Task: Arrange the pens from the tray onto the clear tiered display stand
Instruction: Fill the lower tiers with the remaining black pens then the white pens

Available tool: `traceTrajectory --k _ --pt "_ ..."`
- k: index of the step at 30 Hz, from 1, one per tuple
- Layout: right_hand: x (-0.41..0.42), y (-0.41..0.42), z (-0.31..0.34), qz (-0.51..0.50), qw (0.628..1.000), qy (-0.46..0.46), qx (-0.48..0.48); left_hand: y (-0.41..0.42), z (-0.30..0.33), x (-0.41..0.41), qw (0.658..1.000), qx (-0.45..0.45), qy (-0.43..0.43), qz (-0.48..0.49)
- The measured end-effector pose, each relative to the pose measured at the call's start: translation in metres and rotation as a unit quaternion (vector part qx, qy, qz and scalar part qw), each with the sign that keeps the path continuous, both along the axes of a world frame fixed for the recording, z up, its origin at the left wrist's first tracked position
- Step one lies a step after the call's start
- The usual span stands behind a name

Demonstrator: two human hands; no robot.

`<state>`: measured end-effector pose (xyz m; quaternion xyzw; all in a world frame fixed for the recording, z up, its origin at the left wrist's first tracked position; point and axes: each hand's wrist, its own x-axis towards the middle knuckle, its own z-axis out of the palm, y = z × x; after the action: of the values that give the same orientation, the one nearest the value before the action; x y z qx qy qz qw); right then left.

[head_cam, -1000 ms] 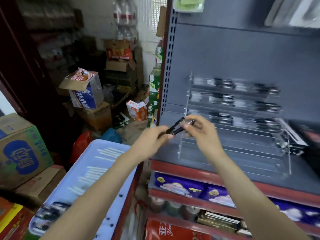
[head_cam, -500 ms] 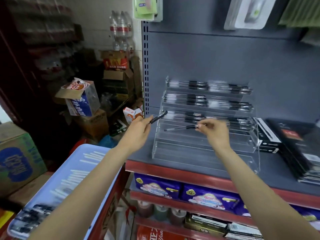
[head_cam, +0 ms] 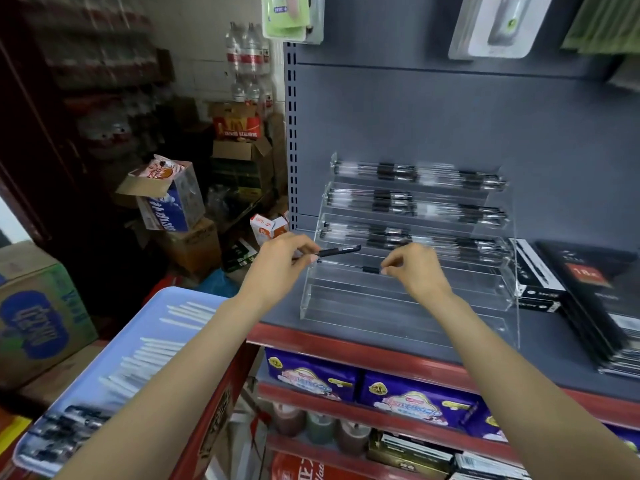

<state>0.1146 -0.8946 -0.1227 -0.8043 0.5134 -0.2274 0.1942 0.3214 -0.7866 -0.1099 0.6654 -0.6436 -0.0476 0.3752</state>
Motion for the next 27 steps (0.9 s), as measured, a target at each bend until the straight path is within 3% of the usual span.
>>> traceTrajectory --k 5,8,12,15,18,24,27 --pt "-0.006 0.02 0.017 0.069 0.972 -0.211 0.081 -0.004 0.002 -0.01 1.0 0.01 -0.003 -0.01" --pt "-0.008 0.028 0.021 0.113 0.945 -0.282 0.123 -0.008 0.005 -0.022 0.999 0.007 -0.005 -0.043" --pt "-0.019 0.02 0.014 0.038 0.938 -0.33 0.1 -0.015 0.002 -0.021 1.0 -0.012 0.017 0.002" --pt "-0.033 0.013 0.005 -0.028 0.951 -0.297 0.079 -0.017 -0.008 -0.007 0.996 0.031 0.032 0.078" --pt "-0.032 0.009 0.003 -0.045 0.975 -0.213 0.052 -0.019 -0.014 -0.001 0.992 0.09 0.046 0.074" --pt "-0.011 0.002 0.002 -0.015 0.997 -0.066 -0.022 -0.018 -0.016 -0.002 0.992 0.083 0.074 0.062" --pt "-0.008 -0.001 0.001 -0.011 0.999 -0.035 -0.011 -0.018 -0.016 0.001 0.992 0.079 0.078 0.06"
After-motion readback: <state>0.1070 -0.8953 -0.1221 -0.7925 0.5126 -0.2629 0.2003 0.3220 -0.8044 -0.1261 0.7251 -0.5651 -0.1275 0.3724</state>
